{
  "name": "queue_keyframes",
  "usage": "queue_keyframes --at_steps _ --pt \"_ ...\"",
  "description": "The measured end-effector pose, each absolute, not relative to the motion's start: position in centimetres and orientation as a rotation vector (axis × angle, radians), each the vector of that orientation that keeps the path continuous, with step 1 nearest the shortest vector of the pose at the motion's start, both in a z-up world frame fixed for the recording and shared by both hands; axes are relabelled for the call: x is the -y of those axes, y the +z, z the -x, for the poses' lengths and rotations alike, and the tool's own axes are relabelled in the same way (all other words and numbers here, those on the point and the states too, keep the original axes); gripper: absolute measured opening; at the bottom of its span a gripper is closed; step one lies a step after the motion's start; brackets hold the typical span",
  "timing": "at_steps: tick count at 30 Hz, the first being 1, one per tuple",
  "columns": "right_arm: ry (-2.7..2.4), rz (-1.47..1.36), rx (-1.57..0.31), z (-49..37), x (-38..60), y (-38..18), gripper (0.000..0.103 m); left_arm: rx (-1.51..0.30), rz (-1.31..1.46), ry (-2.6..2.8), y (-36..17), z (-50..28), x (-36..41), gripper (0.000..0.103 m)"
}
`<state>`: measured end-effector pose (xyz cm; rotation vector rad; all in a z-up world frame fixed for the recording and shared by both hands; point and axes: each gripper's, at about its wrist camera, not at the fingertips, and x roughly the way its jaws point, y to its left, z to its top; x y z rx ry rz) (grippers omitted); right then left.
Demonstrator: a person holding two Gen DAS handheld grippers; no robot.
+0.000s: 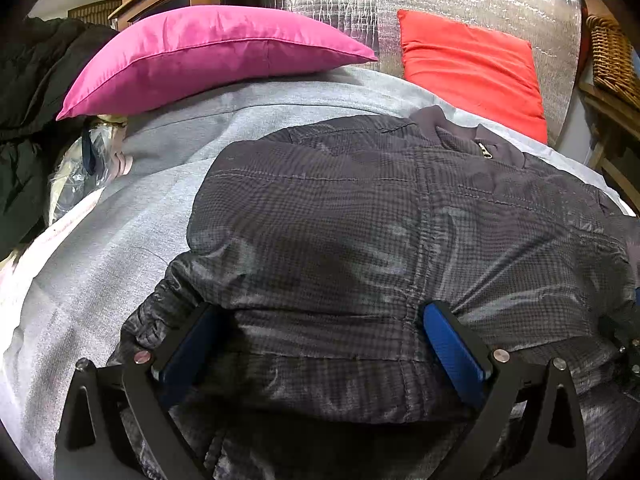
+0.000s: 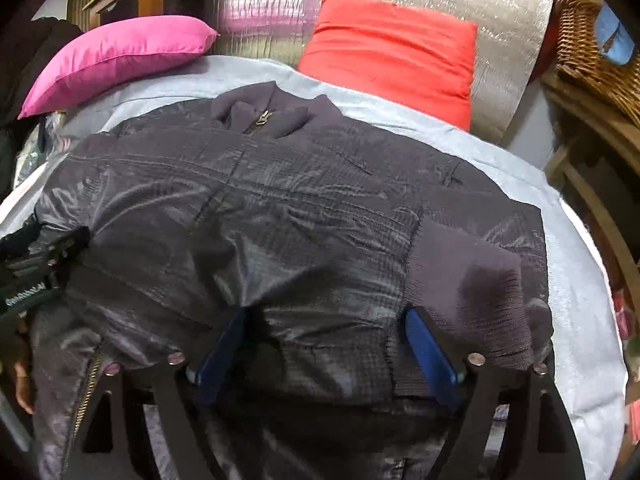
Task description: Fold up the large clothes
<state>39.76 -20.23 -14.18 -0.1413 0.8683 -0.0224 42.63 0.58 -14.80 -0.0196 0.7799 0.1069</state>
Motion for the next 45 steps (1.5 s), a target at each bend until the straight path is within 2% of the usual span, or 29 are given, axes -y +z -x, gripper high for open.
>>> queue_keyframes --at_steps 6,11,15,20,24,31,35,37,42,45 --pt "-0.03 0.127 -0.838 -39.0 20.1 -14.4 0.087 -0.782 0.009 0.116 -14.4 -42.6 -0.3 0.102" --pt "-0.036 0.132 -0.827 -38.4 20.2 -14.6 0.087 -0.789 0.019 0.104 -11.4 -41.3 0.7 0.102" --pt "-0.035 0.128 -0.823 -38.6 20.3 -14.8 0.087 -0.726 0.019 0.043 -9.1 -40.0 3.3 0.102" --pt "-0.028 0.114 -0.821 -38.7 20.4 -14.7 0.087 -0.837 -0.118 0.055 -14.4 -40.9 6.2 0.103" --pt "-0.003 0.083 -0.83 -38.9 21.0 -14.3 0.087 -0.821 -0.11 0.06 -14.2 -40.6 6.0 0.103" --pt "-0.006 0.014 -0.815 -42.0 22.7 -9.2 0.087 -0.82 -0.097 0.06 -14.4 -40.6 5.9 0.103" --pt "-0.105 -0.066 -1.029 -48.4 25.8 -13.0 0.088 -0.823 -0.085 0.052 -14.5 -40.4 5.6 0.103" --pt "-0.136 -0.019 -1.008 -48.8 25.6 -14.0 0.095 -0.824 -0.082 0.051 -14.5 -40.4 5.5 0.103" --pt "-0.136 -0.083 -0.985 -47.5 25.9 -12.6 0.096 -0.824 -0.074 0.05 -14.5 -40.4 5.4 0.103" --pt "-0.129 -0.055 -0.904 -43.6 25.8 -10.0 0.096 -0.822 -0.082 0.055 -14.4 -40.3 5.5 0.103"
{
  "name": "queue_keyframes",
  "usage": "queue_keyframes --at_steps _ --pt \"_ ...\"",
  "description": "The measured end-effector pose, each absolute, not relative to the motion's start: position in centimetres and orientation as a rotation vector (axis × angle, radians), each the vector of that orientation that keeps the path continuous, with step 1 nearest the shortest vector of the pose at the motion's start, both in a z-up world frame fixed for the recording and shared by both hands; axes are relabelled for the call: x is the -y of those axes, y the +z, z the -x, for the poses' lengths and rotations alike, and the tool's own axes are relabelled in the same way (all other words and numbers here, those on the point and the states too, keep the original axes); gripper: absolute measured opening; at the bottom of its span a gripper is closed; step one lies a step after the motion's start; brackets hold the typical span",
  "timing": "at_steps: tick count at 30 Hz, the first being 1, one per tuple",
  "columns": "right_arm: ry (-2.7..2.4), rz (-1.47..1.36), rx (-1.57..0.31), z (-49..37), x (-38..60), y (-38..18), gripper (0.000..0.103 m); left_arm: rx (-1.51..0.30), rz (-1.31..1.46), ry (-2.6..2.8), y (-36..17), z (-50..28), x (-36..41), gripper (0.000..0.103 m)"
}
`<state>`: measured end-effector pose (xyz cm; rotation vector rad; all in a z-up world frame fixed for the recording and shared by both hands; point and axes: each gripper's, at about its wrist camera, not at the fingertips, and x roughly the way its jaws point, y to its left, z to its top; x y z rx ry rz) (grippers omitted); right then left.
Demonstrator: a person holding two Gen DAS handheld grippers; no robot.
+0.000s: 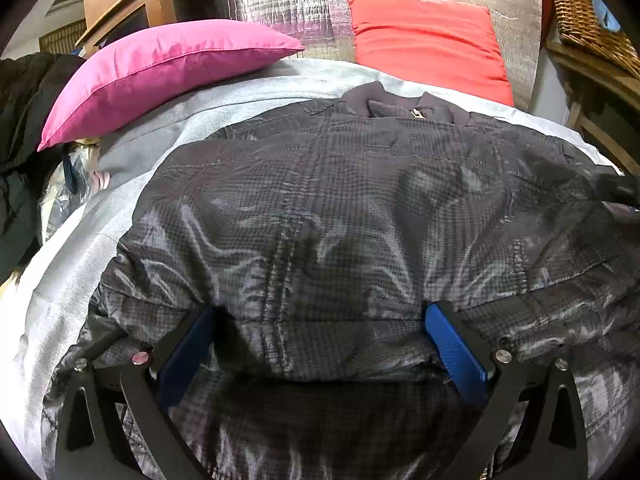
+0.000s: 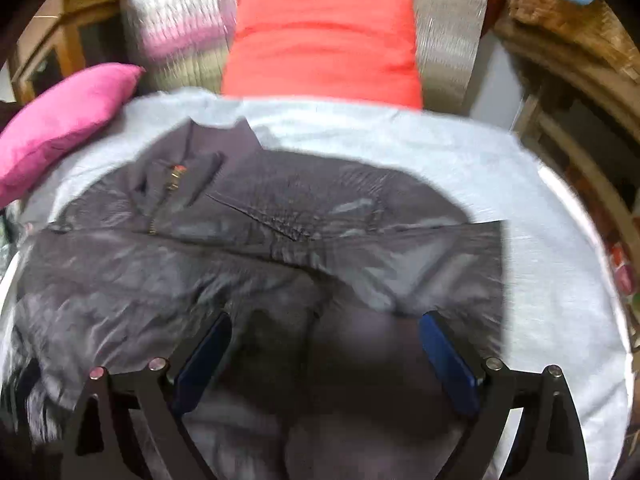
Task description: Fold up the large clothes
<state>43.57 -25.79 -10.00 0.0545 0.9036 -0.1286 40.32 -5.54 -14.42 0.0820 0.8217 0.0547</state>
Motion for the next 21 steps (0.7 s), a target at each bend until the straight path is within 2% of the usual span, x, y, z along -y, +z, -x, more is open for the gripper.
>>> queue_keyframes --at_steps 6,12,16,21 --pt "-0.065 -0.064 -0.858 -33.2 26.4 -8.0 0.096 -0.832 -0.022 -0.001 -12.3 -38.9 3.7 0.103" --pt "-0.072 -0.222 -0.86 -22.5 31.9 -8.6 0.097 -0.78 0.037 -0.002 -8.9 -31.7 -3.5 0.103" --pt "-0.094 -0.363 -0.873 -17.3 34.9 -10.8 0.097 -0.798 0.097 0.105 -9.5 -27.4 -9.7 0.103" --pt "-0.071 -0.394 -0.869 -15.5 34.6 -11.3 0.097 -0.867 0.125 0.137 -10.9 -24.3 -13.1 0.103"
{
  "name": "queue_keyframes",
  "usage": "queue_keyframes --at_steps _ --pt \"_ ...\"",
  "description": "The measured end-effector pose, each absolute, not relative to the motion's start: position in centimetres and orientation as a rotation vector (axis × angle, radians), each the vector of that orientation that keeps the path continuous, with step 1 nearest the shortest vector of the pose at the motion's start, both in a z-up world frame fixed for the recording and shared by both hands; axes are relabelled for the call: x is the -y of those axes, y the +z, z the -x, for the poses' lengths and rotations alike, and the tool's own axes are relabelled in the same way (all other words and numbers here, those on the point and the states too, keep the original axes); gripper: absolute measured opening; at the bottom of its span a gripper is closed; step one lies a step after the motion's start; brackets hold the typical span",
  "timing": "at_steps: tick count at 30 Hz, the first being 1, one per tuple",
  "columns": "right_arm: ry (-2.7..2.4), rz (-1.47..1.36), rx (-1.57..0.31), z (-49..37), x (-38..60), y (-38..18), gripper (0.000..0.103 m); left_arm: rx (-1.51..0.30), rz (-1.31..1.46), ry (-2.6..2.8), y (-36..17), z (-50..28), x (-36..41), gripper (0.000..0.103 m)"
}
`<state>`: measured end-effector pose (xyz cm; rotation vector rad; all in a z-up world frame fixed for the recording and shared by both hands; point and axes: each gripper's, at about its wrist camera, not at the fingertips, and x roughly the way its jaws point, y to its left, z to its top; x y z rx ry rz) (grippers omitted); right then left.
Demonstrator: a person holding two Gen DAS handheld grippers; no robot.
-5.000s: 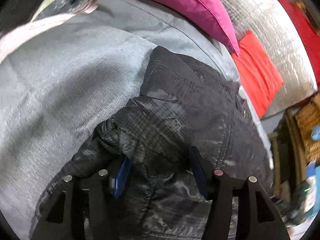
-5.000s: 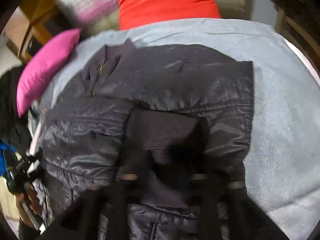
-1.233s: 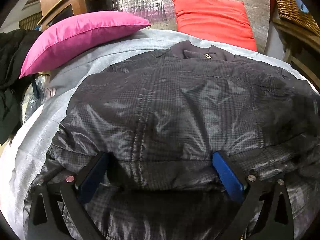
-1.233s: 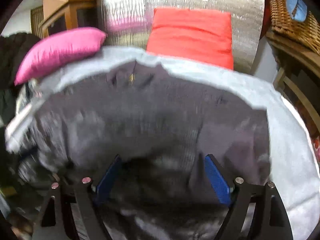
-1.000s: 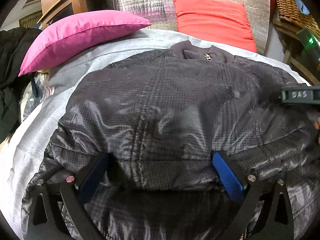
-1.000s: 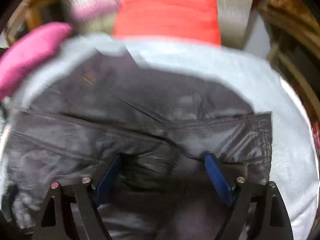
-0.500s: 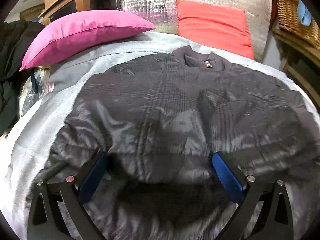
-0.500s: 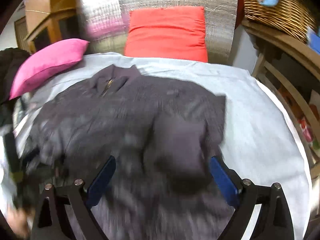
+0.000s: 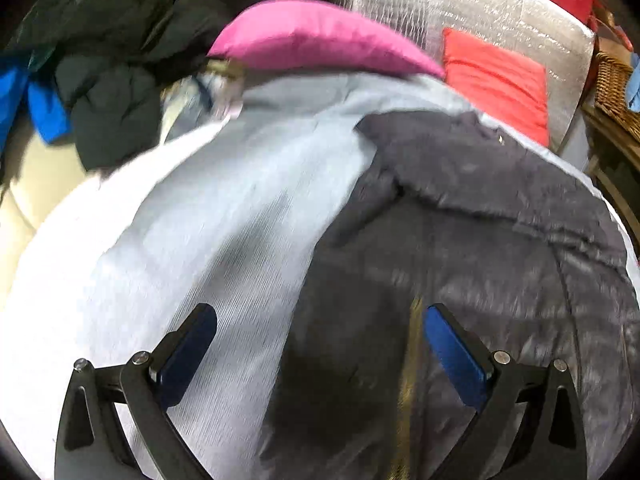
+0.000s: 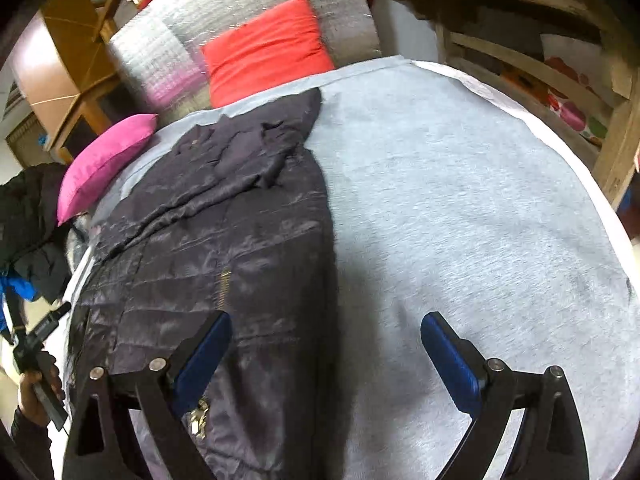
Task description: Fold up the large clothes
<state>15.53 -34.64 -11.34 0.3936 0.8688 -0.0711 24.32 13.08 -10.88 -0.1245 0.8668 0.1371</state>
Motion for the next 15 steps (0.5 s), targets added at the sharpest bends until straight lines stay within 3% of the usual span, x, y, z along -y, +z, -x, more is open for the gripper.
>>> queue_keyframes --at_steps 12,14,15 --pt "0.053 -0.632 -0.895 -7.2 33.2 -14.3 0.096 -0.952 0.335 -0.091 -12.2 -14.0 -16.3 0.103" --pt "0.101 -0.689 -0.876 -6.1 33.3 -14.3 0.091 -0.986 0.38 -0.112 -13.3 -13.9 -16.3 0.103" --pt "0.126 -0.72 -0.871 -5.9 33.2 -14.4 0.081 -0.997 0.413 -0.119 -13.7 -13.7 -16.3 0.103"
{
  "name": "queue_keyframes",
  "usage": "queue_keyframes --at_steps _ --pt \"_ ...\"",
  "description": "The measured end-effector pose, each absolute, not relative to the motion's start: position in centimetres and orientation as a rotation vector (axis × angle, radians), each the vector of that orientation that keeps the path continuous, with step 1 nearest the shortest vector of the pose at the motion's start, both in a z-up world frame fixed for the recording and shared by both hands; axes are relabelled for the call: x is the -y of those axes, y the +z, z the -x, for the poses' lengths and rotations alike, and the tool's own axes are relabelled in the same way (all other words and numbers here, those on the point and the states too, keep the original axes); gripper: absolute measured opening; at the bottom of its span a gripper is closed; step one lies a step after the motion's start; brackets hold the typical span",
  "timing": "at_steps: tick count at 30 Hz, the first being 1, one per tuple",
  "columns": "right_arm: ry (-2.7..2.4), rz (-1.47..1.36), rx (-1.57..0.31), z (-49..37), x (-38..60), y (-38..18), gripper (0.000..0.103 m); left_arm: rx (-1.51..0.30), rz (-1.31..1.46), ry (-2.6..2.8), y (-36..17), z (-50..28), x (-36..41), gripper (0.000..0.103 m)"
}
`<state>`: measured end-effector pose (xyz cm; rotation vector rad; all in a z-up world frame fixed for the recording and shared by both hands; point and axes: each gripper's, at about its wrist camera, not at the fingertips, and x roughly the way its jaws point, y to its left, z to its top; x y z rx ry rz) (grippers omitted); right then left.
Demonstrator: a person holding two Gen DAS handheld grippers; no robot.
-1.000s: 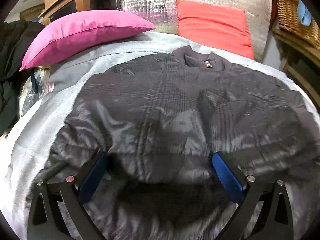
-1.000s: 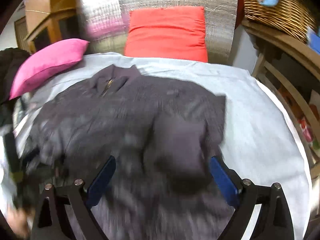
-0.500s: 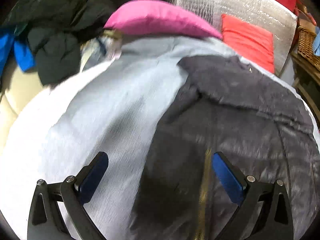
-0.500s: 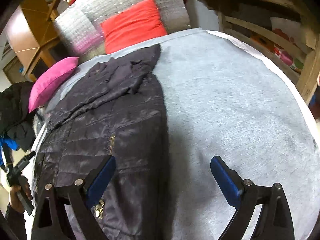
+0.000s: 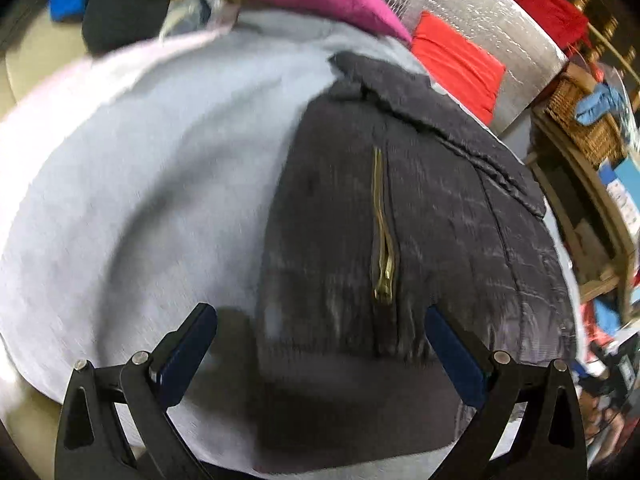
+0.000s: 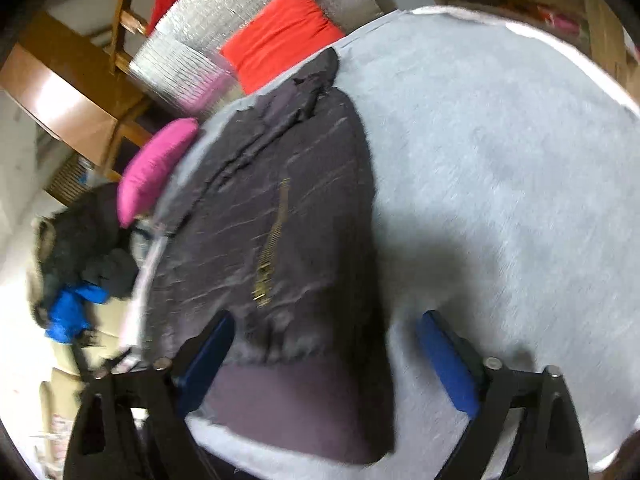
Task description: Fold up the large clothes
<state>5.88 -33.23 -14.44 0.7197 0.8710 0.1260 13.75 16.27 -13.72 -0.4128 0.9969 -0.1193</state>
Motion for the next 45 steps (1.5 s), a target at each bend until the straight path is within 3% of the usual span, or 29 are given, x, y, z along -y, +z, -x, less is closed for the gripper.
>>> queue_keyframes --at_steps 1,3,12,14,16,17,18,19,21,23,26,29,32,33,34,35,39,45 --pt "0.153 -0.763 -0.869 -5.6 33.3 -14.7 0.069 -0.993 0.439 -0.122 -13.9 -13.6 -16.3 0.103" --pt "0.17 -0.805 -0.883 -5.5 33.2 -15.3 0.063 -0.978 0.45 -0.12 -14.0 -13.1 -16.3 0.103" --pt "0.195 -0.81 -0.881 -5.1 31.8 -16.0 0.063 -0.998 0.492 -0.125 -14.2 -11.6 -16.7 0.102" --pt "0.182 -0.82 -0.91 -5.4 32.0 -17.1 0.063 -1.009 0.489 -0.119 -14.6 -11.9 -16.5 0.088" --pt "0.185 -0.829 -0.908 -5.3 32.2 -17.3 0.062 -1.011 0.436 -0.082 -14.6 -12.3 -16.1 0.054" --pt "0.184 -0.825 -0.905 -5.2 32.1 -17.1 0.061 -1.016 0.437 -0.096 -14.6 -12.4 -16.1 0.044" --pt "0.186 -0.815 -0.899 -5.1 32.0 -16.8 0.047 -1.016 0.452 -0.096 -14.6 -12.4 -16.2 0.04" --pt "0.181 -0.795 -0.904 -4.9 31.8 -16.6 0.029 -1.014 0.452 -0.085 -14.5 -12.2 -16.4 0.027" --pt "0.172 -0.784 -0.907 -4.7 31.8 -16.4 0.028 -1.018 0.465 -0.085 -14.5 -12.1 -16.8 0.027" --pt "0.157 -0.796 -0.92 -4.7 32.2 -16.9 0.028 -1.026 0.478 -0.077 -14.7 -12.1 -16.9 0.034" --pt "0.149 -0.829 -0.938 -4.9 32.5 -17.5 0.031 -1.017 0.496 -0.101 -14.6 -11.9 -16.7 0.069" --pt "0.17 -0.821 -0.932 -4.9 32.5 -17.6 0.049 -1.027 0.435 -0.109 -14.6 -11.9 -15.4 0.072" --pt "0.179 -0.799 -0.938 -5.3 32.0 -17.5 0.054 -1.033 0.371 -0.11 -14.6 -11.9 -14.6 0.056" --pt "0.177 -0.788 -0.942 -5.3 31.8 -17.4 0.046 -1.036 0.358 -0.094 -14.4 -11.9 -14.7 0.03" --pt "0.17 -0.782 -0.946 -5.4 31.8 -17.4 0.018 -1.047 0.346 -0.085 -14.4 -11.9 -14.8 0.022" --pt "0.166 -0.778 -0.973 -5.6 31.8 -17.8 0.017 -1.052 0.363 -0.093 -14.2 -11.9 -15.4 0.012" --pt "0.187 -0.757 -0.975 -5.4 31.8 -16.8 0.014 -1.006 0.366 -0.118 -12.0 -10.6 -16.3 0.008" --pt "0.231 -0.649 -0.898 -2.6 31.5 -10.7 0.012 -0.933 0.342 -0.141 -8.5 -6.4 -16.0 0.007"
